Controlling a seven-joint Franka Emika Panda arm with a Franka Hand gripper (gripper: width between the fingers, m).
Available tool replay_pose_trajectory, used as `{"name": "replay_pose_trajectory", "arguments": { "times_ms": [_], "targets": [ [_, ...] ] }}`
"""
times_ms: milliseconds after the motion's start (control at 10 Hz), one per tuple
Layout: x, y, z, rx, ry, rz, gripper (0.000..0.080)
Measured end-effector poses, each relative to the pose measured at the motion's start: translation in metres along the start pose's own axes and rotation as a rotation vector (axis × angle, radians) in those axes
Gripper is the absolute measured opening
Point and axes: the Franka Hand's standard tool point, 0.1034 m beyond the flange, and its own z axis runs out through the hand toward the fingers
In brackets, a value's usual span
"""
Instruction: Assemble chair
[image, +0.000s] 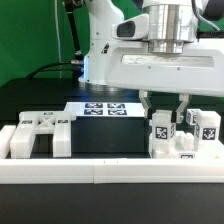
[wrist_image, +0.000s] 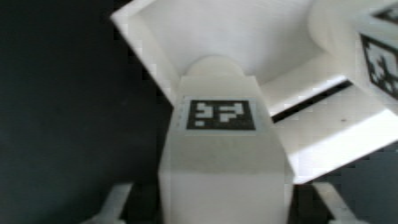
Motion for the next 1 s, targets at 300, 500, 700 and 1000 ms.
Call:
{"name": "replay_pose_trajectory", "arguments": {
  "times_ms": [300,500,700,1000],
  "targets": [
    [0.0,0.0008,0.0003,-0.015,0.0,0.316,0.0291],
    [0.0002,0.0009,0.0004,-0.02,0.003,0.45,0.0291],
    [0.0002,0.0012,0.0001,-0.023,0.008,0.505,0.0291],
    [0.001,0.0013,-0.0001,-0.022,0.009,0.393,0.0354]
  ]
}}
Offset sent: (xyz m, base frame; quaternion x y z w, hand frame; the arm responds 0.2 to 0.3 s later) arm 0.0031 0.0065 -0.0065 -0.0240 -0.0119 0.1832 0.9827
